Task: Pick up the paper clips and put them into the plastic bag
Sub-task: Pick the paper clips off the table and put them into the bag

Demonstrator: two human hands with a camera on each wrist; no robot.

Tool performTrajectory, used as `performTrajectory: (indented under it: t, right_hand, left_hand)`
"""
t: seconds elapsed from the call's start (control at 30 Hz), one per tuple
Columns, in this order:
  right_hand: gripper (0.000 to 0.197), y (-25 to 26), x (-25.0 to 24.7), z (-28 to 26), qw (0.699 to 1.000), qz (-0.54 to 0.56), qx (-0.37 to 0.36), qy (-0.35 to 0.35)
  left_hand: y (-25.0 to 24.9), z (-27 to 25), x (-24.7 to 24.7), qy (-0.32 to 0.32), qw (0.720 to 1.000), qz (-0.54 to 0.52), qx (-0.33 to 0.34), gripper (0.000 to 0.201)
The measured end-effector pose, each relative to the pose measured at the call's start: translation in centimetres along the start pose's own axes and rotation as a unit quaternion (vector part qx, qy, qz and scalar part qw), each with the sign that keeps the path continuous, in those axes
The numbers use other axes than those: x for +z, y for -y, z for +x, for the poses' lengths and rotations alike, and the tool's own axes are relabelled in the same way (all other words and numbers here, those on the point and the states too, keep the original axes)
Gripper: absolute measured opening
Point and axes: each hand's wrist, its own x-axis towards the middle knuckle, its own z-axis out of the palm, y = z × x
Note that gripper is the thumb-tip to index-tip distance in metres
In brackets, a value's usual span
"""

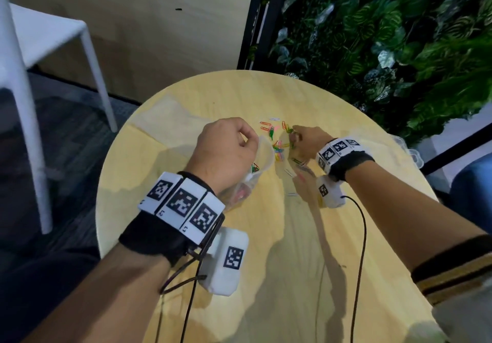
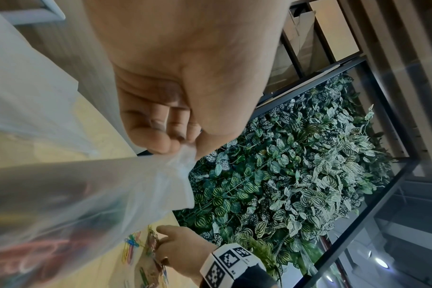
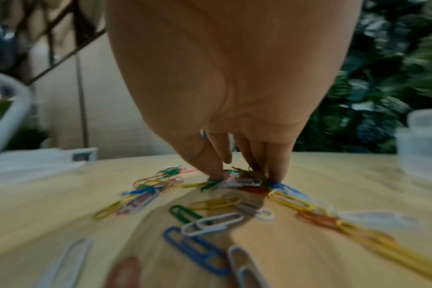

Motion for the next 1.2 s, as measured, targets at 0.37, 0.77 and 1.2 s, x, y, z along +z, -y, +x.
performTrajectory:
  t: [0.37, 0.77, 1.2]
  right_hand:
    - [0.023, 0.1, 0.9, -5.2, 0.996, 0.007, -0.035, -0.085]
    - [0.029, 1.2, -2.9, -12.5, 0.651, 0.757, 0.024, 0.057]
    - [0.031, 5.9, -3.4, -14.8, 0.693, 0.708, 0.031, 0.132]
  left_hand:
    - [-0.6, -0.8, 0.1, 0.035, 0.999, -0.002, 0.0, 0.013]
    - [-0.6, -1.2, 1.5, 0.064, 0.998, -0.01, -0.012, 0.014]
    - [-0.8, -1.7, 1.5, 0.085, 0.995, -0.044, -0.029, 0.011]
